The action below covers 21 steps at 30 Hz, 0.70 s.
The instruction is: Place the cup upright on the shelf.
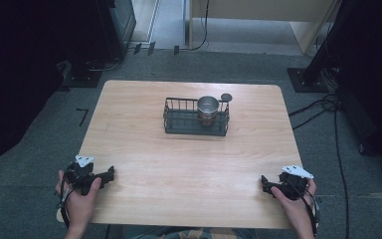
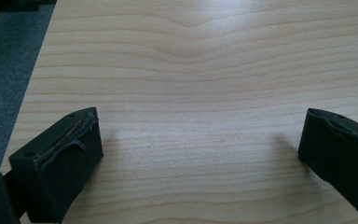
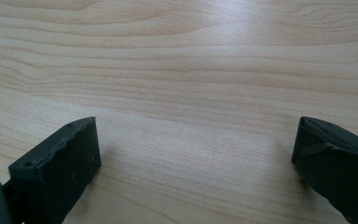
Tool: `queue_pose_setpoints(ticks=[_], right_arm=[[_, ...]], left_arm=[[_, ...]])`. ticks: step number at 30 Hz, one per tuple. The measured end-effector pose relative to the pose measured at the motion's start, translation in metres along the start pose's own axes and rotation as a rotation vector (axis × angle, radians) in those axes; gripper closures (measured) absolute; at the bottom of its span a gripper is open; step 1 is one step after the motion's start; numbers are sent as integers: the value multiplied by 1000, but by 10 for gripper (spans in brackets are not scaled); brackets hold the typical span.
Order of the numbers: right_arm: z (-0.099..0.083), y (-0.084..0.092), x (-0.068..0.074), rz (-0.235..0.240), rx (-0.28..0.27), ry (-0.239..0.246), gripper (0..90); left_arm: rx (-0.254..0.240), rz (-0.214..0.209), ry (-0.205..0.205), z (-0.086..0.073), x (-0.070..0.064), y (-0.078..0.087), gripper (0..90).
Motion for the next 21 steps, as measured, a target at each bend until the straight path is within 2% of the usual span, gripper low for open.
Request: queue_pose_setpoints(ticks=[18, 19, 21], right_arm=[[3, -3, -4, -30, -1, -26, 0], [3, -3, -4, -29, -1, -27, 6], [3, -1, -2, -12, -13, -13, 74]], left_arm=[[0, 0, 0, 0, 0, 0, 0], [0, 0, 0, 0, 0, 0, 0], [0, 0, 0, 0, 0, 0, 0]])
Point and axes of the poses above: each handheld gripper's, and its own axes: y roughly backward along the jaws, z roughly out of its top, x roughly to its left, the point moved 4 cm from there along -y, roughly forward along the jaws, and after that the axes turned 4 degrees about -y, right-handed, at the moved point
